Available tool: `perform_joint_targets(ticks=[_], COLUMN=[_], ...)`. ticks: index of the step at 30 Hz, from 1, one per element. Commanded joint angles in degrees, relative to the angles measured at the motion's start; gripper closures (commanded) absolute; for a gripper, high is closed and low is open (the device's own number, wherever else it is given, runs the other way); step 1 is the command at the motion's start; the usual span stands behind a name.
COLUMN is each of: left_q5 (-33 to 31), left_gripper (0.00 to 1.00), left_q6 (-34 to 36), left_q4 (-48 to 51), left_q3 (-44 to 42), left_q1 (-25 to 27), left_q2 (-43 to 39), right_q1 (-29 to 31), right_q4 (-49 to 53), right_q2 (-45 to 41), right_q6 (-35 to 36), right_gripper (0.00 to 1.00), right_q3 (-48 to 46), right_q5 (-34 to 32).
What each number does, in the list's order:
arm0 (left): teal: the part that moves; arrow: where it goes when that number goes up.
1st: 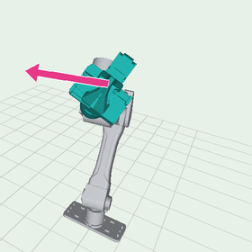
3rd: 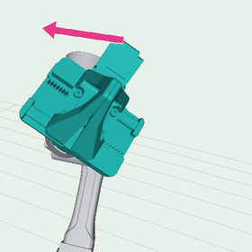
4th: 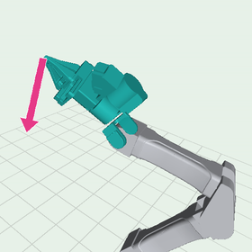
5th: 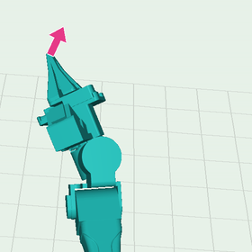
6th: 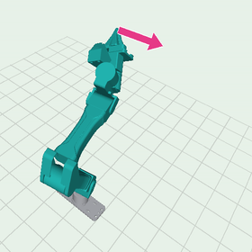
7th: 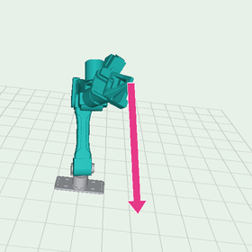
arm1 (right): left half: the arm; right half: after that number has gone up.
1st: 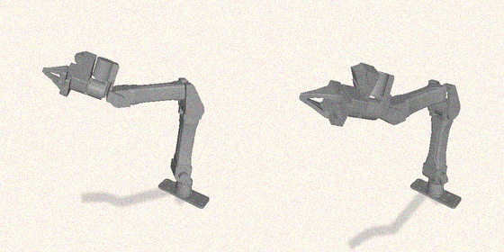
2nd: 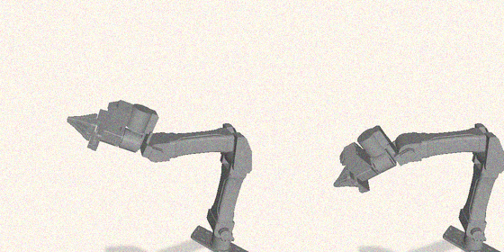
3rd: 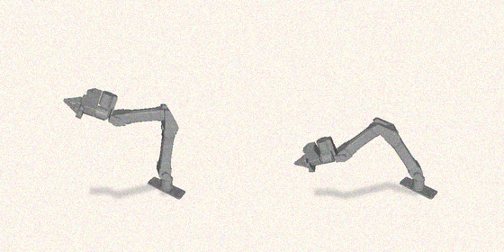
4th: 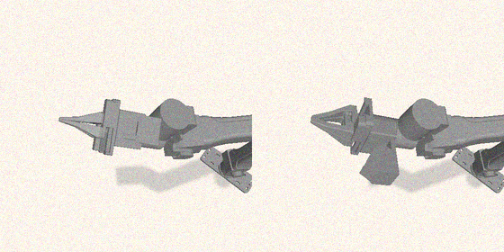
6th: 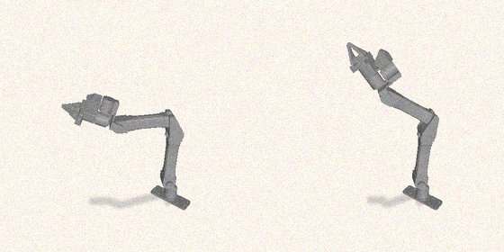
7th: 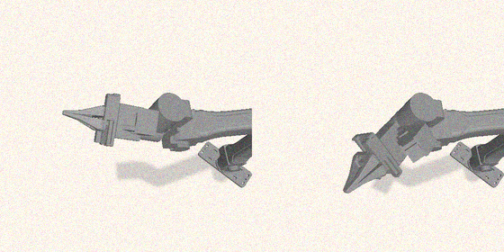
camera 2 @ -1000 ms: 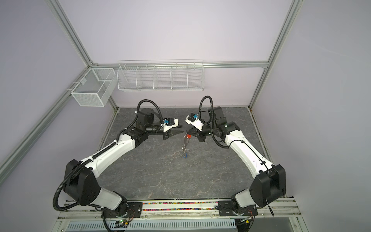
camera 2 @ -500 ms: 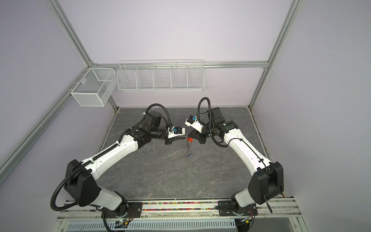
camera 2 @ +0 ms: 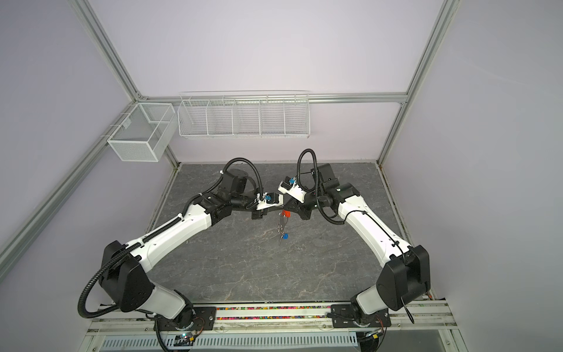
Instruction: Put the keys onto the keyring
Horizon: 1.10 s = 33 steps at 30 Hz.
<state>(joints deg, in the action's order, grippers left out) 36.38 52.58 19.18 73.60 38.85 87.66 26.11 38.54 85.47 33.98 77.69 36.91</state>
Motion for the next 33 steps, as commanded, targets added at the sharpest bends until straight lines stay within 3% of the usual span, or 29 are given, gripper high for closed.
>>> perform_joint_targets(ticks=[1, 9, 12, 15, 19, 21, 24, 28, 33], left_q5=[-0.74, -2.10, -2.05, -1.76, -0.88, -0.27, 0.99, 5.93, 7.90], left_gripper=[0.83, 0.85, 0.89, 1.00, 1.00, 1.00, 1.00, 1.00, 1.00], left_q6=[1.59, 3.49, 3.76, 4.03, 3.49, 2.15, -2.01, -9.53, -14.05], left_q4=[1.65, 5.54, 6.49, 7.27, 7.11, 6.72, 3.85, -5.15, -11.34], left_q3=[2.41, 3.25, 3.76, 4.15, 4.34, 4.03, 2.35, -1.89, -4.16], left_q1=[0.35, 0.44, 0.44, 0.44, 0.44, 0.35, -0.28, -2.22, -2.90], left_q2=[1.11, 2.24, 2.82, 3.13, 3.22, 3.07, 2.12, -0.40, -1.30], right_q1=[1.03, 1.97, 2.25, 2.62, 2.90, 2.81, 1.55, 0.25, 0.04], right_q4=[0.57, -2.27, -2.92, -3.95, -5.19, -6.12, -10.06, -15.02, -17.97], right_q2=[-0.92, -3.00, -3.53, -3.71, -3.89, -4.45, -6.65, -9.97, -9.20], right_q6=[2.12, 4.66, 5.74, 6.40, 5.88, 5.32, 1.99, -0.09, -2.67], right_gripper=[0.93, 0.93, 0.93, 0.93, 0.90, 0.87, 0.75, 0.66, 0.64], right_q3=[1.21, -0.93, -1.53, -2.00, -2.34, -3.01, -5.88, -11.16, -13.70], right_q5=[0.80, -0.60, -0.63, -1.46, -2.63, -4.70, -9.05, -8.83, -6.97])
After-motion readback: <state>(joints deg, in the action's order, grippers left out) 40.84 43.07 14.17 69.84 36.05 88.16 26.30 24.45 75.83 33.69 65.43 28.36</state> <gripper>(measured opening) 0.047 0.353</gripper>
